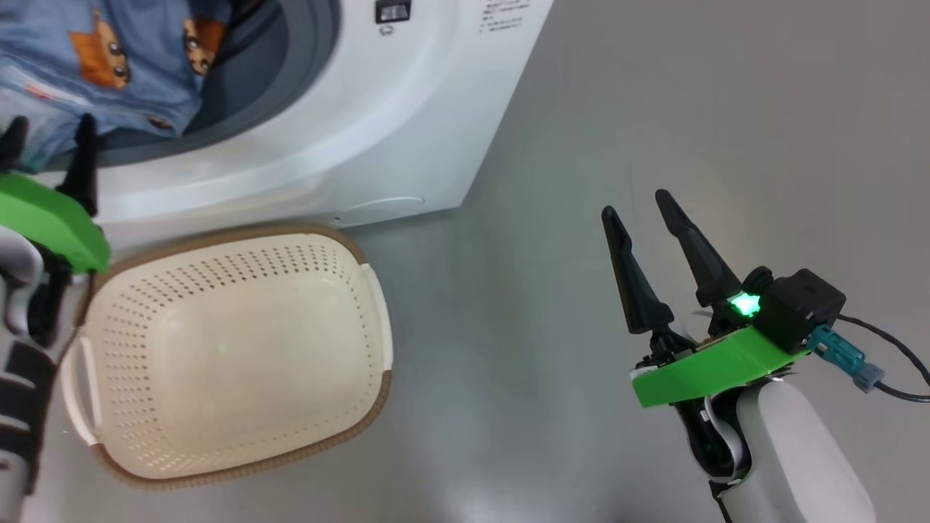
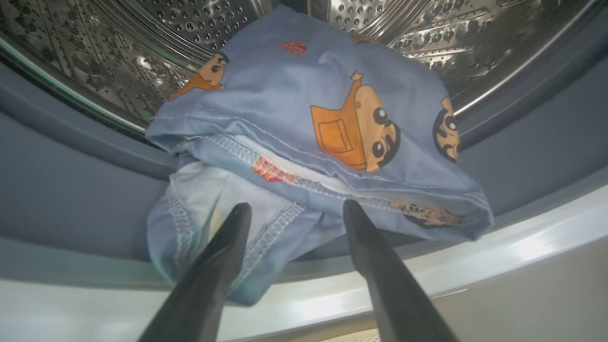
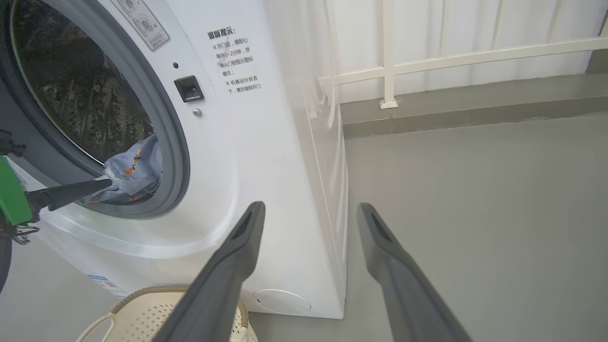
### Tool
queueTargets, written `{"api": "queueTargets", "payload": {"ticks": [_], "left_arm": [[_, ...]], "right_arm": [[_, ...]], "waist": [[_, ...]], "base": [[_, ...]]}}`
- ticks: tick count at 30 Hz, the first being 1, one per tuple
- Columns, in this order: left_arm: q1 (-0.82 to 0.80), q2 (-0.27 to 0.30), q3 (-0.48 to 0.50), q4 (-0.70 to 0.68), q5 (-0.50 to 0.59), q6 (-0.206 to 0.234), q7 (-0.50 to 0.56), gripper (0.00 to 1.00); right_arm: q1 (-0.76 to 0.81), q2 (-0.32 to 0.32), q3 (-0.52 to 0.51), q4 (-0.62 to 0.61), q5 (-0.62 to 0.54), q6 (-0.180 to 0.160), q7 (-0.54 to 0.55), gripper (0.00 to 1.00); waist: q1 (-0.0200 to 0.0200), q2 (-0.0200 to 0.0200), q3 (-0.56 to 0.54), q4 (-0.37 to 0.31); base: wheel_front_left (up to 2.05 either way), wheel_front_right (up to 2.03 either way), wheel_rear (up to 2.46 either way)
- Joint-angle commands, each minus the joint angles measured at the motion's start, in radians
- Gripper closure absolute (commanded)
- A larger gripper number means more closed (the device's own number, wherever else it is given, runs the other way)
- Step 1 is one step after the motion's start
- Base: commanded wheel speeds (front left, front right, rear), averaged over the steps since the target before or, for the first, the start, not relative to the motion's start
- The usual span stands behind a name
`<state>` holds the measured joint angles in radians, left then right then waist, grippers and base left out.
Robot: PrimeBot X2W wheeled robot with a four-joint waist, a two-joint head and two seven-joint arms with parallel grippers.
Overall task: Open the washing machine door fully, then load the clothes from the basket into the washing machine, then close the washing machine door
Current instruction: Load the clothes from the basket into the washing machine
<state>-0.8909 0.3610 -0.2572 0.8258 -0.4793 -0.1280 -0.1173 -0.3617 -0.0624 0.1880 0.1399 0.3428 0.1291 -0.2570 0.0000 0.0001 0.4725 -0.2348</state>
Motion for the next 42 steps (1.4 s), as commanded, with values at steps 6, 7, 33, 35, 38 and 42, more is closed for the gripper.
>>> {"api": "queueTargets", "payload": {"ticks": [6,7,33,35,38,42], "left_arm": [[-0.125,0.068,-0.026,0.095,0.027,-0.003,0.019,0.0],[-0.136,0.069,-0.034,0.112,0.027,-0.003,0.028,0.0],[-0.334,0.026,-0.105,0.246,0.022,0.002,-0.03,1.0],[-0.359,0.029,-0.108,0.237,0.013,0.0,-0.038,1.0],[-0.403,0.037,-0.112,0.235,-0.001,-0.001,-0.032,1.0],[-0.469,0.063,-0.117,0.236,-0.009,-0.002,-0.042,1.0]], "right_arm": [[-0.012,0.011,0.014,-0.037,-0.002,0.002,-0.005,0.0],[-0.011,0.011,0.014,-0.039,0.0,0.002,-0.005,0.0],[-0.019,0.012,0.023,-0.048,0.031,0.002,-0.005,0.0],[-0.018,0.012,0.026,-0.053,0.035,0.002,-0.005,0.0],[-0.019,0.012,0.031,-0.061,0.043,0.002,-0.005,0.0],[-0.023,0.012,0.04,-0.073,0.057,0.002,-0.005,0.0]], "waist": [[0.0,-0.0001,0.05,-0.04],[0.0,-0.0001,0.051,-0.041],[0.0,-0.0001,0.079,-0.048],[0.0,-0.0001,0.094,-0.058],[0.0,-0.0001,0.125,-0.079],[0.0,-0.0001,0.171,-0.115]], "base": [[0.0,0.0,0.0],[0.0,0.0,0.0],[0.0,0.0,0.0],[0.0,0.0,0.0],[0.0,0.0,0.0],[0.0,0.0,0.0]]}}
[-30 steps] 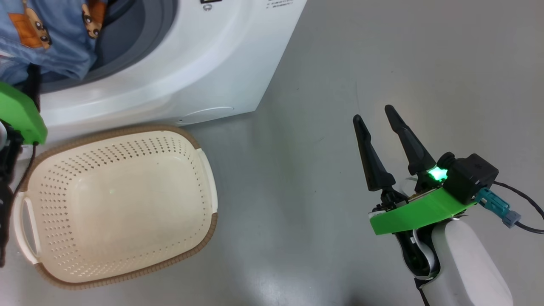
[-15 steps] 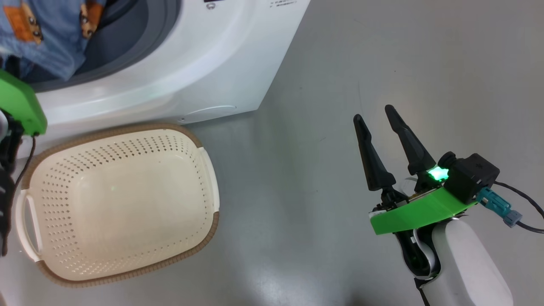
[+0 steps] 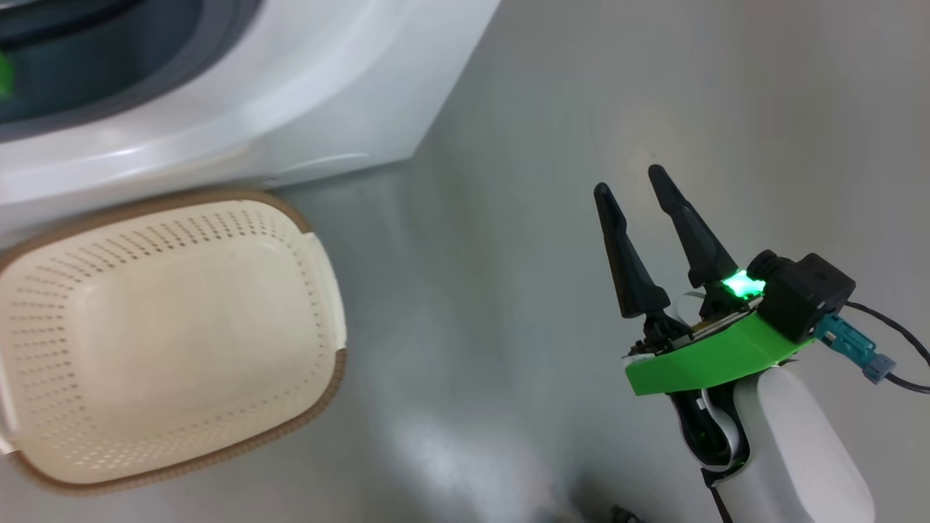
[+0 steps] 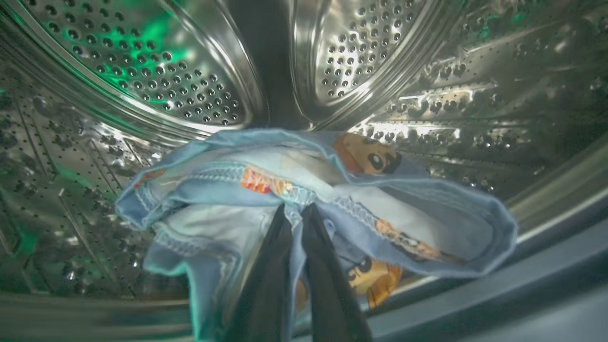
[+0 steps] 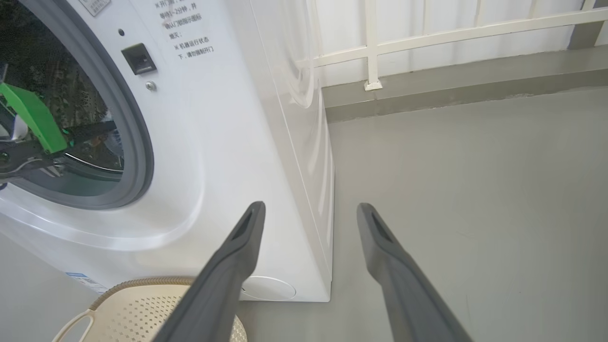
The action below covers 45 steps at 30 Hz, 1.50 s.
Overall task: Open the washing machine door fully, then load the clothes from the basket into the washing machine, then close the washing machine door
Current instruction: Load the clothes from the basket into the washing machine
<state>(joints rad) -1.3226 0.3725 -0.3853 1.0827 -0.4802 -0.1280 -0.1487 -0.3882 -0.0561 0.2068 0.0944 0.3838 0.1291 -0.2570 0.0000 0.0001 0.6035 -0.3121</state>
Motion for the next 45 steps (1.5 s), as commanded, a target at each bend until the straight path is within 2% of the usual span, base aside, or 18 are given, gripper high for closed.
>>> {"api": "queueTargets", "payload": {"ticks": [1,6,15,16,17,18,31,45], "left_arm": [[-0.054,0.058,0.009,-0.021,-0.007,-0.002,-0.02,1.0],[-0.128,0.079,0.003,-0.024,0.0,-0.002,-0.067,1.0],[-0.201,0.062,0.002,0.035,-0.002,0.007,-0.083,1.0],[-0.207,0.058,0.001,0.045,-0.002,0.008,-0.083,0.62],[-0.21,0.055,-0.006,0.055,0.003,0.008,-0.083,0.12],[-0.21,0.05,-0.009,0.065,0.003,0.008,-0.082,0.0],[-0.125,0.01,-0.016,0.074,-0.022,0.0,-0.111,0.0],[0.187,-0.018,0.082,-0.171,-0.042,-0.001,-0.113,0.0]], "right_arm": [[0.002,0.006,0.021,-0.031,0.02,0.002,-0.005,0.0],[0.002,0.006,0.024,-0.044,0.034,0.002,-0.005,0.0],[-0.004,0.006,0.041,-0.046,0.047,0.002,-0.005,0.0],[-0.005,0.006,0.041,-0.045,0.047,0.002,-0.005,0.0],[-0.005,0.006,0.042,-0.043,0.047,0.002,-0.005,0.0],[-0.005,0.006,0.041,-0.041,0.047,0.002,-0.005,0.0],[-0.016,0.006,0.04,-0.02,0.024,0.002,-0.005,0.0],[0.0,0.006,0.023,0.028,-0.024,0.002,-0.005,0.0]], "waist": [[0.0,-0.0001,0.051,-0.046],[0.0,-0.0001,0.09,-0.079],[0.0,-0.0001,0.103,-0.101],[0.0,-0.0001,0.101,-0.1],[0.0,-0.0001,0.099,-0.1],[0.0,-0.0001,0.096,-0.098],[0.0,-0.0001,0.018,-0.039],[0.0,-0.0001,-0.142,0.055]], "base": [[0.0,0.0,0.0],[0.0,0.0,0.0],[0.0,0.0,0.0],[0.0,0.0,0.0],[0.0,0.0,0.0],[0.0,0.0,0.0],[0.0,0.0,0.0],[0.0,0.0,0.0]]}}
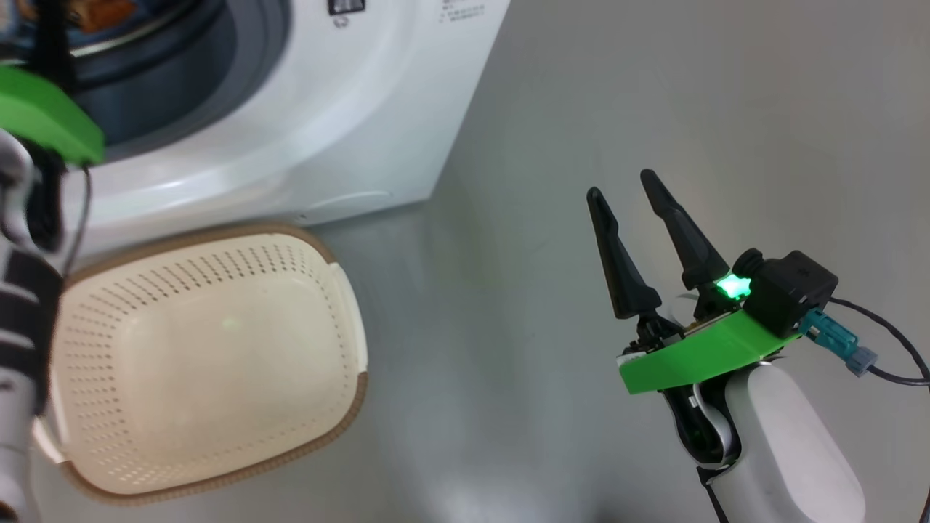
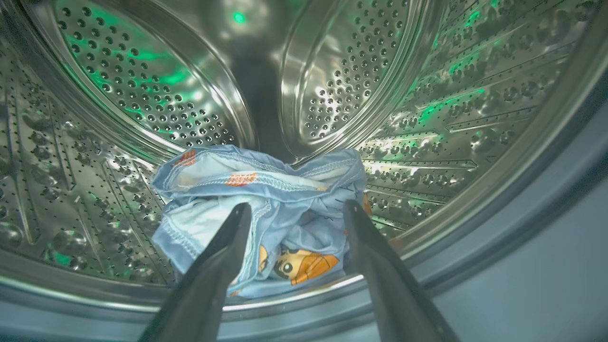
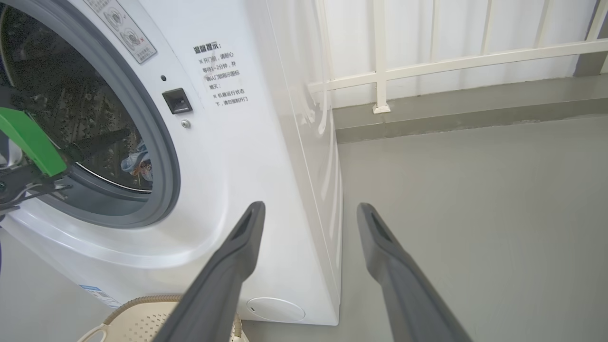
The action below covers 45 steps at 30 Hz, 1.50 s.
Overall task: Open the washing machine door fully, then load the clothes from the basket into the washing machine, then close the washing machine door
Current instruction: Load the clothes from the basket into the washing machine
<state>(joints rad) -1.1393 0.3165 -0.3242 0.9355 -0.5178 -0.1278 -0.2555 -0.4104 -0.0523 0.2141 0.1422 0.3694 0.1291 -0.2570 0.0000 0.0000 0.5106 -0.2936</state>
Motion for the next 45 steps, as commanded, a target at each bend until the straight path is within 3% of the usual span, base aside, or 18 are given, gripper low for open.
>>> {"api": "queueTargets", "payload": {"ticks": [1,19,29,39,45], "left_arm": [[0.031,0.036,0.028,-0.041,-0.003,-0.002,-0.006,0.0],[0.591,-0.015,0.224,-0.476,0.038,0.028,-0.006,0.0],[0.841,-0.034,0.291,-0.654,0.044,0.048,-0.006,0.0],[1.015,-0.097,0.309,-0.804,0.059,0.079,-0.006,0.0],[1.081,-0.129,0.32,-0.849,0.068,0.07,-0.006,0.0]], "right_arm": [[0.025,0.002,0.014,-0.016,-0.012,0.002,-0.005,0.0],[0.099,-0.045,-0.001,0.032,-0.011,0.002,-0.005,0.0],[0.133,-0.066,0.002,0.04,0.006,0.002,-0.005,0.0],[0.177,-0.095,-0.002,0.047,0.018,0.002,-0.005,0.0],[0.2,-0.105,-0.002,0.049,0.024,0.002,-0.005,0.0]], "waist": [[0.0,0.0,-0.062,0.043],[0.0,0.0,-0.281,0.151],[0.0,0.0,-0.358,0.174],[0.0,0.0,-0.426,0.212],[0.0,0.0,-0.45,0.232]], "base": [[0.0,0.0,0.0],[0.0,0.0,0.0],[0.0,0.0,0.0],[0.0,0.0,0.0],[0.0,0.0,0.0]]}}
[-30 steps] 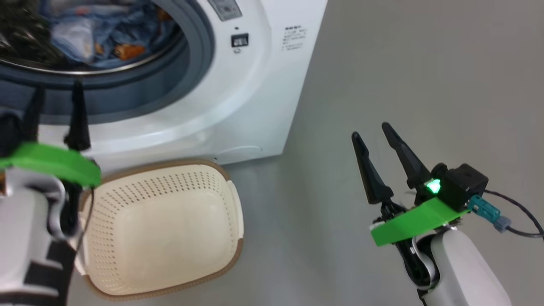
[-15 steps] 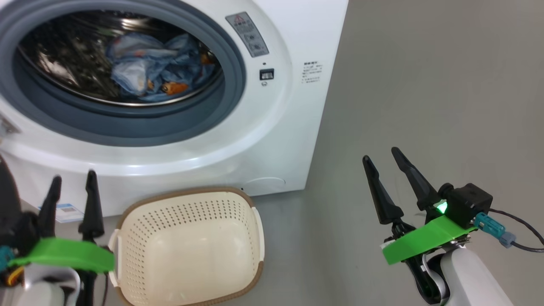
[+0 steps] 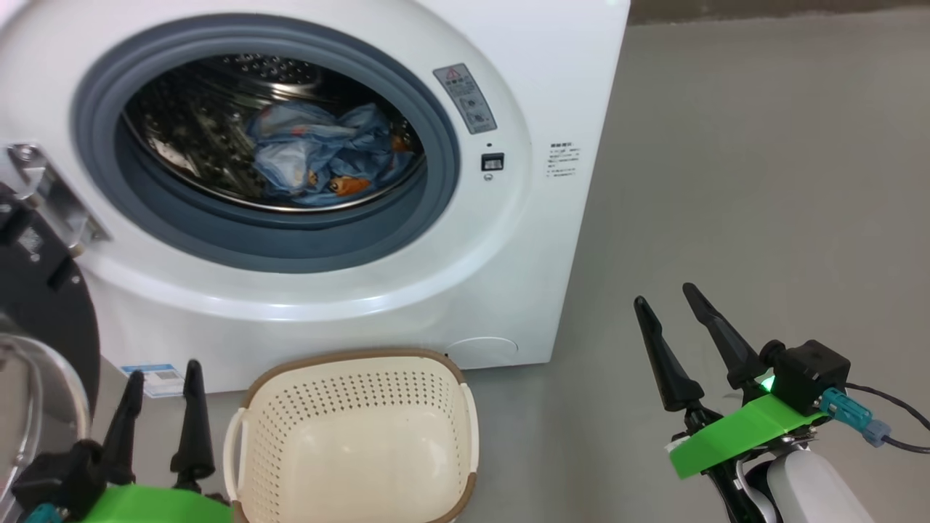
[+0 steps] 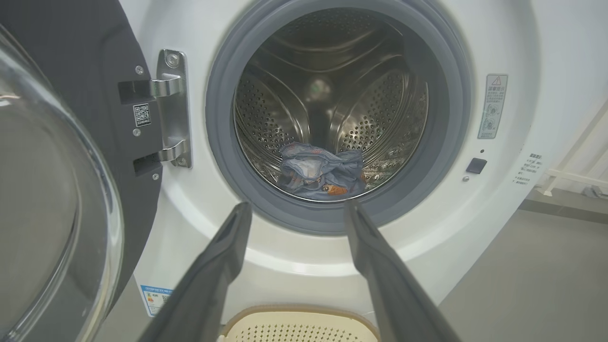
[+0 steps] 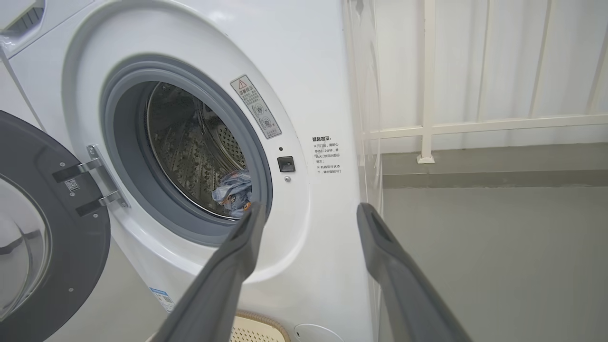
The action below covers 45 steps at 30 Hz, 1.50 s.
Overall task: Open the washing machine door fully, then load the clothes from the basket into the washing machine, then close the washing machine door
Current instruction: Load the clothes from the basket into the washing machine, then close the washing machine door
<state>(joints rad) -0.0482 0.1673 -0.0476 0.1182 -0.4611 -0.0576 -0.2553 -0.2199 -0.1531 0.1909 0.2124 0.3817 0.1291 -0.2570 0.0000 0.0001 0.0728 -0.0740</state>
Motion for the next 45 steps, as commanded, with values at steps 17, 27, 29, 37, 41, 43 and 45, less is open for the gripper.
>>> {"api": "queueTargets", "payload": {"ticks": [17,27,29,37,41,43,45], "left_arm": [[0.002,0.007,0.068,-0.03,0.036,-0.011,-0.006,0.0],[0.001,0.003,0.07,-0.027,0.037,-0.023,-0.006,0.0],[0.002,0.001,0.071,-0.025,0.037,-0.025,-0.006,0.0],[0.005,-0.008,0.074,-0.022,0.038,-0.033,-0.006,0.0],[0.006,-0.011,0.077,-0.023,0.038,-0.038,-0.006,0.0],[0.006,-0.013,0.079,-0.026,0.039,-0.041,-0.006,0.0],[0.006,-0.015,0.081,-0.028,0.039,-0.043,-0.006,0.0]], "right_arm": [[0.012,-0.019,0.029,-0.016,0.022,0.002,-0.005,0.0],[0.014,-0.019,0.032,-0.015,0.02,0.002,-0.005,0.0],[0.014,-0.02,0.033,-0.015,0.02,0.002,-0.005,0.0],[0.017,-0.024,0.038,-0.015,0.021,0.002,-0.005,0.0],[0.018,-0.027,0.039,-0.015,0.022,0.002,-0.005,0.0],[0.018,-0.028,0.04,-0.015,0.023,0.002,-0.005,0.0],[0.018,-0.028,0.04,-0.016,0.023,0.002,-0.005,0.0]], "waist": [[0.0,-0.0001,-0.021,0.02],[0.0,-0.0001,-0.019,0.018],[0.0,-0.0001,-0.02,0.017],[0.0,-0.0001,-0.028,0.016],[0.0,-0.0001,-0.029,0.016],[0.0,-0.0001,-0.028,0.017],[0.0,-0.0001,-0.028,0.017]], "base": [[0.0,0.0,0.0],[0.0,0.0,0.0],[0.0,0.0,0.0],[0.0,0.0,0.0],[0.0,0.0,0.0],[-0.04,0.04,0.0],[-0.28,0.28,0.0]]}}
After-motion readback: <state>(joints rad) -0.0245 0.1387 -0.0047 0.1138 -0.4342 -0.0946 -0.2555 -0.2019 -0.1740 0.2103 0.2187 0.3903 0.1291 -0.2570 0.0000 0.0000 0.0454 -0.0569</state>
